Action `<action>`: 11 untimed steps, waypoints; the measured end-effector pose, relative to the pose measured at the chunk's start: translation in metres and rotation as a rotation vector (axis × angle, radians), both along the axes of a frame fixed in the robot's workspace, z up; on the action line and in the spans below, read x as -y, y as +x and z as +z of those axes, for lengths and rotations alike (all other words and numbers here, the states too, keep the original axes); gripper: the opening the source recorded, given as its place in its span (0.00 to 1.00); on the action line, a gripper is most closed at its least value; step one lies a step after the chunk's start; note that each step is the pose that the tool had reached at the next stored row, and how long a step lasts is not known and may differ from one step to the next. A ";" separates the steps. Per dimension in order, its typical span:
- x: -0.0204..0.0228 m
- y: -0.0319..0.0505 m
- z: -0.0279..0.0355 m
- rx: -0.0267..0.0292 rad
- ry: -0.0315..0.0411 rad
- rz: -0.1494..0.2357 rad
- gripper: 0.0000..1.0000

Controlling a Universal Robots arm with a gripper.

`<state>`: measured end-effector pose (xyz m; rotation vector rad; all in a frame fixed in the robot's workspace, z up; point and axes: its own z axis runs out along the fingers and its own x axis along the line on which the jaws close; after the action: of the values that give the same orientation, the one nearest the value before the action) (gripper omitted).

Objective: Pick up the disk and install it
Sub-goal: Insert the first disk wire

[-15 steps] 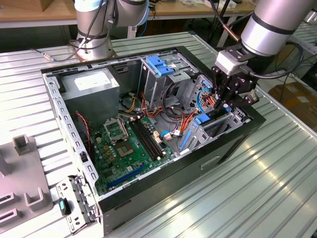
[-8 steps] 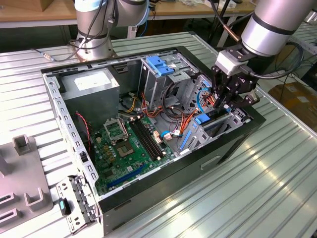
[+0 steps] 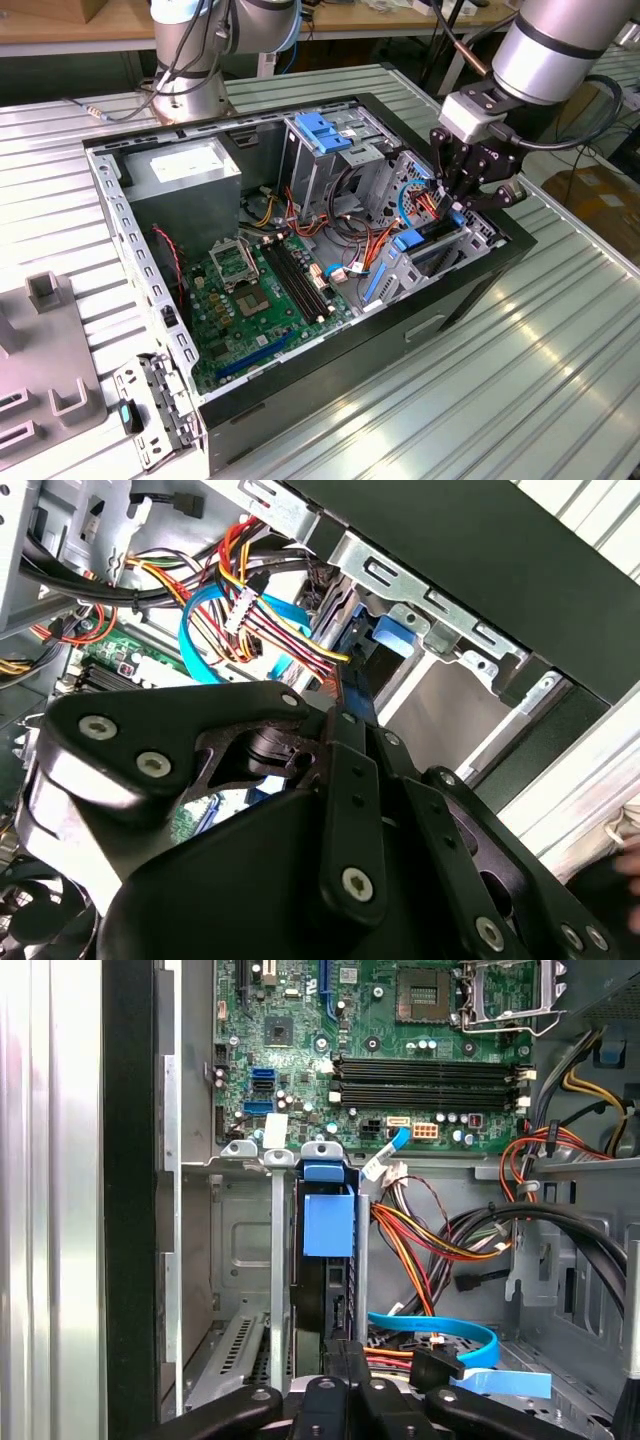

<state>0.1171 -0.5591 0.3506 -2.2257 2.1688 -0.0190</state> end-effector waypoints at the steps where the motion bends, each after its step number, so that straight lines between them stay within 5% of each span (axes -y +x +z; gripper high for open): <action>1: 0.0000 0.0000 0.0000 0.0001 0.0003 0.000 0.11; 11: 0.0000 0.0000 0.0000 0.0000 0.0043 0.000 0.11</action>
<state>0.1171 -0.5591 0.3506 -2.2235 2.1668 -0.0143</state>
